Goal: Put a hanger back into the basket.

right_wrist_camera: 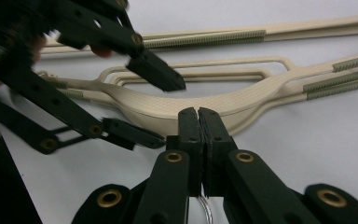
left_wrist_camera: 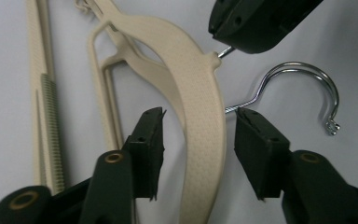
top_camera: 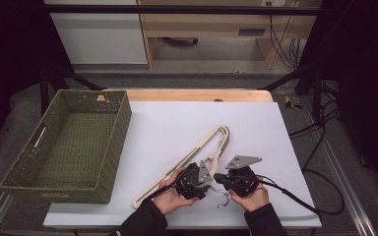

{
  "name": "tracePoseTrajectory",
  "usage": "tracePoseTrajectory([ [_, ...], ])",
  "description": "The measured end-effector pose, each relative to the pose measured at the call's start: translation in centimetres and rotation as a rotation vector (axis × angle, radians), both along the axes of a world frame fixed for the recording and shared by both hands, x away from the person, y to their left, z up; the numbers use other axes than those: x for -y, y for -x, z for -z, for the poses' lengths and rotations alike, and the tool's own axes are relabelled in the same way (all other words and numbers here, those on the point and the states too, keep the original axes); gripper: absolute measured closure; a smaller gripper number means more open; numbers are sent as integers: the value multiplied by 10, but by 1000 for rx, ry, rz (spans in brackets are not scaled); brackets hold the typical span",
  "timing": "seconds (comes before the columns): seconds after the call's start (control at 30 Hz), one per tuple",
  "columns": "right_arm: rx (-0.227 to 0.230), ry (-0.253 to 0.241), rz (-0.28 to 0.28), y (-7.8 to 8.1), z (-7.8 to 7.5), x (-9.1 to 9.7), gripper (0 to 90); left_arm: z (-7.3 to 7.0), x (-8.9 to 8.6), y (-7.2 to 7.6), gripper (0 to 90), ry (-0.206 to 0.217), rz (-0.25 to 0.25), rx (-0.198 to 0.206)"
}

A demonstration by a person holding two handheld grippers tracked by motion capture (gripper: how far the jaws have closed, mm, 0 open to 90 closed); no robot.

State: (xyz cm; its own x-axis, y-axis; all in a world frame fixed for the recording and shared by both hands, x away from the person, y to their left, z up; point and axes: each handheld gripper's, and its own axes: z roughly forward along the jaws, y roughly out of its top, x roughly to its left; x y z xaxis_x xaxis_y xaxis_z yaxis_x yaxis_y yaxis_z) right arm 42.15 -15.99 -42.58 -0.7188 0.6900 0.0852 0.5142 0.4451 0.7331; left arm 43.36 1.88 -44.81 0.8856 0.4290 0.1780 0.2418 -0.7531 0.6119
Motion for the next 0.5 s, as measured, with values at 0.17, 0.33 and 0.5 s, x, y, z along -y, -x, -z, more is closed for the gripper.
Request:
tracePoseTrajectory([
  [0.17, 4, 13, 0, 1, 0, -1, 892, 2, 5, 2, 716, -50, 3, 28],
  [0.33, 1, 17, -7, 2, 1, -2, 886, 1, 3, 3, 743, -72, 9, 38],
  [0.5, 36, -34, 1, 3, -6, 2, 780, -3, 0, 6, 750, -59, 10, 51],
])
